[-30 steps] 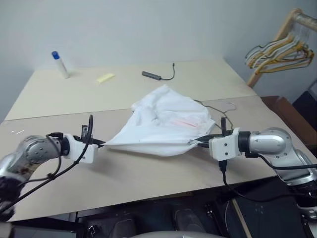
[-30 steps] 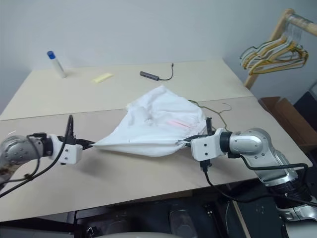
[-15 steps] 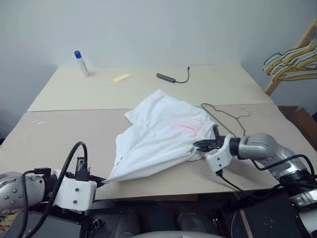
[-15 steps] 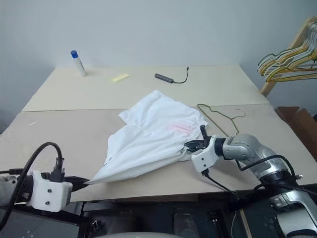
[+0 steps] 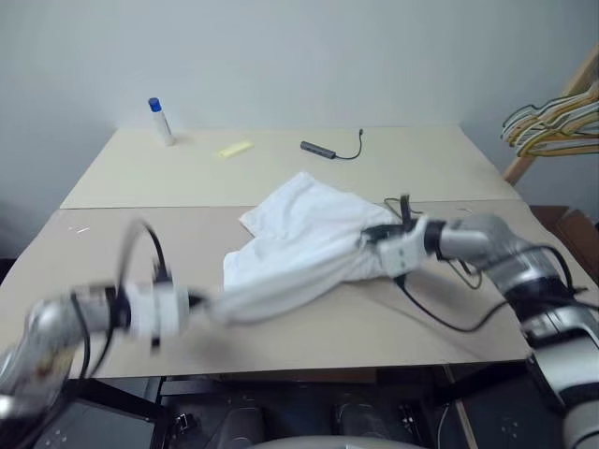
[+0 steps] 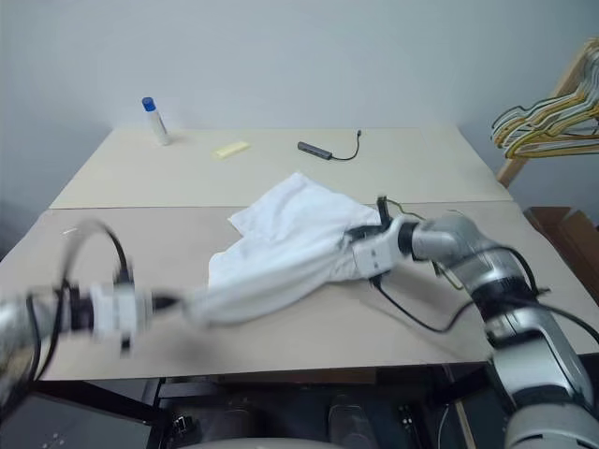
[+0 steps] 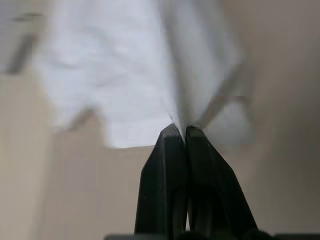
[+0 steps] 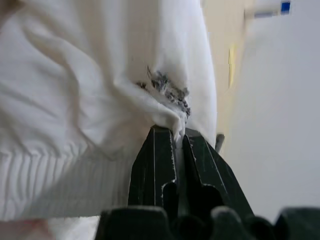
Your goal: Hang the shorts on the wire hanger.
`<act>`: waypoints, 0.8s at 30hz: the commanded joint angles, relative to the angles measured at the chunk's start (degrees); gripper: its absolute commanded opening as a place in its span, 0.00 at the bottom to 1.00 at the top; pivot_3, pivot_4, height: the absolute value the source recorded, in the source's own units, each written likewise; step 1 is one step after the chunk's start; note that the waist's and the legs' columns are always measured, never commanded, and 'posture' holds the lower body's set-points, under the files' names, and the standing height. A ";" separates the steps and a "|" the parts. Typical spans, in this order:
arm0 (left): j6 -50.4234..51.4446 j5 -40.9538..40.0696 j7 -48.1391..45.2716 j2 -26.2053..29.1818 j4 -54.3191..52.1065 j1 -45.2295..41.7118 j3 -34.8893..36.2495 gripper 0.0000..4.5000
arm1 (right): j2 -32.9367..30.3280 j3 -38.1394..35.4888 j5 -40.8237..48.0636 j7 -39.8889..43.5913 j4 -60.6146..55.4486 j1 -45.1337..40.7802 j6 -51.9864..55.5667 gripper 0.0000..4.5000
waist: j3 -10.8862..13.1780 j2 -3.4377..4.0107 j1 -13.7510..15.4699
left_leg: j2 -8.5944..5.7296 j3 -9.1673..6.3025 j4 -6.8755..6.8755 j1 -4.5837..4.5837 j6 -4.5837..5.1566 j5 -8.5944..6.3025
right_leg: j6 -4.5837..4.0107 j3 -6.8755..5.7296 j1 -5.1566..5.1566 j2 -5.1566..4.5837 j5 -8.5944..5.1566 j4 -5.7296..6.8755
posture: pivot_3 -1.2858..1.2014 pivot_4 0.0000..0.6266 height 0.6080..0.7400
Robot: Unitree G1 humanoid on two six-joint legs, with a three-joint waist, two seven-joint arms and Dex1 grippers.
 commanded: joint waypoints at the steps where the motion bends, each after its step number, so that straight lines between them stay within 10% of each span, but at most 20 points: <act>1: 1.31 4.78 7.62 -3.20 16.15 -20.02 -2.54 0.01 | 2.35 -1.12 -2.36 -6.68 11.25 -12.11 0.99 0.00 | -0.05 -0.03 -1.16 | -0.04 -0.11 -0.03 -0.11 -0.08 0.18 | 0.07 -0.03 -0.09 0.01 0.22 -0.05 | 0.53 0.00 1.00; 6: -6.16 20.85 40.99 -8.63 55.37 -59.34 -9.46 0.01 | 10.29 -0.04 -9.85 -37.81 28.41 -32.98 12.73 0.00 | -0.32 0.00 -2.79 | -0.17 -0.17 -0.57 -0.41 -0.29 0.04 | 0.18 0.06 -0.44 -0.08 0.48 -0.33 | 0.53 0.00 1.00; 12: -18.60 26.38 62.89 -9.42 67.87 -75.00 -12.10 0.01 | 12.39 -4.51 -8.08 -65.15 32.66 -40.19 9.77 0.00 | -0.35 0.05 -2.47 | -0.25 -0.22 -1.17 -2.22 -0.37 0.02 | 0.09 0.10 -2.69 -0.18 0.35 0.37 | 0.53 0.00 1.00; 19: -32.79 20.69 49.21 -10.03 60.61 -63.24 -12.02 0.01 | 10.39 1.20 -12.96 -64.22 34.66 -31.13 2.85 0.00 | -0.40 0.13 -0.50 | -0.31 -0.03 -1.19 -2.72 -0.72 -0.06 | 0.22 0.08 -3.00 -0.26 0.33 -0.04 | 0.53 0.00 1.00; 24: -20.79 0.08 26.00 -9.37 24.06 -34.24 -10.12 0.01 | 7.95 5.62 -15.10 -52.46 34.49 -22.31 -6.06 0.00 | -0.37 0.32 -0.81 | -0.29 -0.06 -0.82 -2.22 -0.78 -0.02 | 0.33 0.07 -2.27 -0.27 0.41 -0.05 | 0.53 0.00 1.00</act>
